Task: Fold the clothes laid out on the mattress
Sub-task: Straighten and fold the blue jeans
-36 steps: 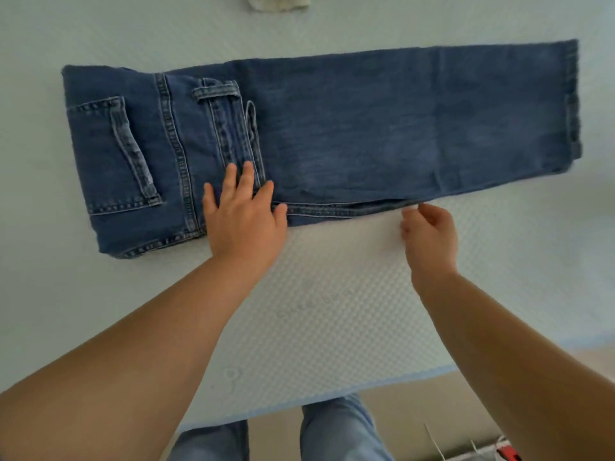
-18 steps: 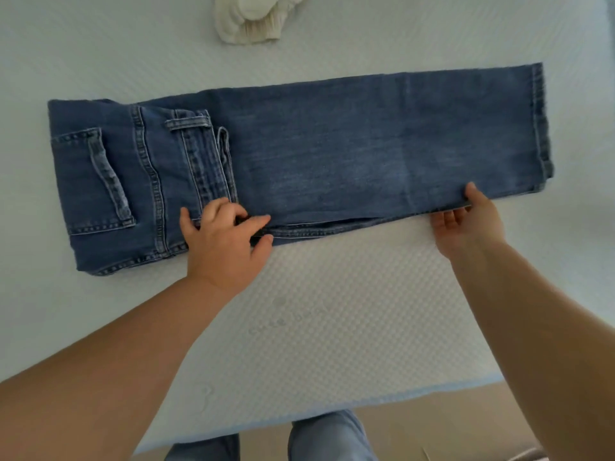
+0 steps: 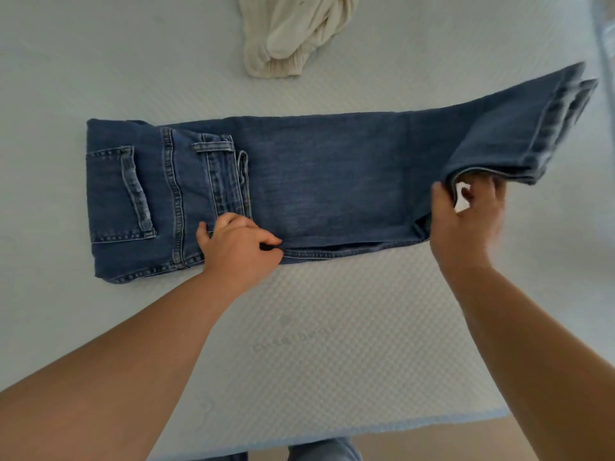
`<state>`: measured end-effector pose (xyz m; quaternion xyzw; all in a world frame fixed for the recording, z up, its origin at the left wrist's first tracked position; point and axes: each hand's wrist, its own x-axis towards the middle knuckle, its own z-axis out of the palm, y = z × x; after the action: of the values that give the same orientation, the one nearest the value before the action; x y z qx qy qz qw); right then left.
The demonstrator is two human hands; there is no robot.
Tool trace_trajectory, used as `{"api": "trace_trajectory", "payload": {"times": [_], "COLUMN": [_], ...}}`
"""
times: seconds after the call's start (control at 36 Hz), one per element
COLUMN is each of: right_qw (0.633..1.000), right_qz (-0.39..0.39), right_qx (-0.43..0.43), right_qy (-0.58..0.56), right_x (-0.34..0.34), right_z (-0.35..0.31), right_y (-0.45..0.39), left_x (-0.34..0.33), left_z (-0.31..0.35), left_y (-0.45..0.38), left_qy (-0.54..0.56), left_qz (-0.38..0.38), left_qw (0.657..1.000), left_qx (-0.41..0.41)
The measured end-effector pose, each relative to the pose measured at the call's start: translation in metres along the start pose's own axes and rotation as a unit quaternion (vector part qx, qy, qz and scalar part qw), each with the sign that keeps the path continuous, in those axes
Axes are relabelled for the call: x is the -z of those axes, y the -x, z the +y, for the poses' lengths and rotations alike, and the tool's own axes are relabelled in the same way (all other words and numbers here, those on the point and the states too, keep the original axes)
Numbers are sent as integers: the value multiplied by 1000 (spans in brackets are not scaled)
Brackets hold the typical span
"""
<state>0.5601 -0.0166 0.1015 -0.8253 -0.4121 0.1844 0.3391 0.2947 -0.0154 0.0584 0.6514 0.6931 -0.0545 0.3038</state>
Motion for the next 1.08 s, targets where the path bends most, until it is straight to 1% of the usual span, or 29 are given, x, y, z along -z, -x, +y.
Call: {"api": "trace_trajectory", "payload": {"times": [0.06,0.11,0.17,0.22,0.28,0.31,0.36,0.39,0.44,0.5,0.56,0.61,0.67,0.69,0.72,0.75,0.78,0.81,0.86,0.92,0.94,1.0,1.08], "right_qw": [996,986,971,953,934,923,907,905,918,938,952,969,980,977,972,968,965,962,943,911,899,888,894], "right_qz": [-35,-79,-143,-208,-257,-278,-299,-296,-263,-214,-177,-141,-114,-113,-128,-155,-181,-188,-181,-168,-175,-215,-264], "right_qx": [74,136,184,204,207,209,225,231,224,192,123,11,-118,-165,-187,-190,-188,-198,-270,-338,-356,-362,-328], "right_qy": [40,52,51,85,139,163,195,202,195,195,218,203,115,76,54,47,41,22,-74,-164,-186,-185,-154], "right_x": [-14,-29,-43,-57,-68,-72,-75,-75,-68,-59,-49,-39,-32,-30,-29,-30,-31,-32,-32,-28,-26,-22,-21], "right_z": [-10,-19,-21,-17,-10,-8,-6,-7,-10,-8,-1,9,13,14,16,20,23,26,26,31,34,42,53], "right_y": [19,39,56,71,83,88,94,95,95,90,80,66,53,48,43,38,34,30,25,19,17,14,8], "left_x": [5,12,18,25,27,26,24,23,19,15,11,7,6,7,8,8,7,5,-3,-11,-15,-20,-23], "left_z": [-2,-5,-10,-15,-18,-18,-19,-19,-18,-13,-7,-1,4,7,10,14,18,22,29,36,39,43,44], "left_y": [0,2,5,8,11,12,14,15,18,18,17,13,7,4,1,-2,-6,-9,-15,-22,-26,-34,-46], "left_qy": [33,78,167,264,305,297,255,230,166,87,19,-39,-83,-92,-93,-89,-81,-70,-62,-70,-73,-85,-123], "left_qz": [0,8,34,62,85,96,113,119,115,84,37,8,17,33,47,52,42,20,-28,-42,-40,-34,-26], "left_qw": [999,997,985,962,947,949,960,966,977,990,997,998,996,995,994,994,995,996,996,995,995,995,991], "left_qx": [-7,-12,1,35,54,52,22,-5,-62,-78,-63,-49,-39,-38,-39,-42,-47,-51,-57,-55,-50,-49,-55]}}
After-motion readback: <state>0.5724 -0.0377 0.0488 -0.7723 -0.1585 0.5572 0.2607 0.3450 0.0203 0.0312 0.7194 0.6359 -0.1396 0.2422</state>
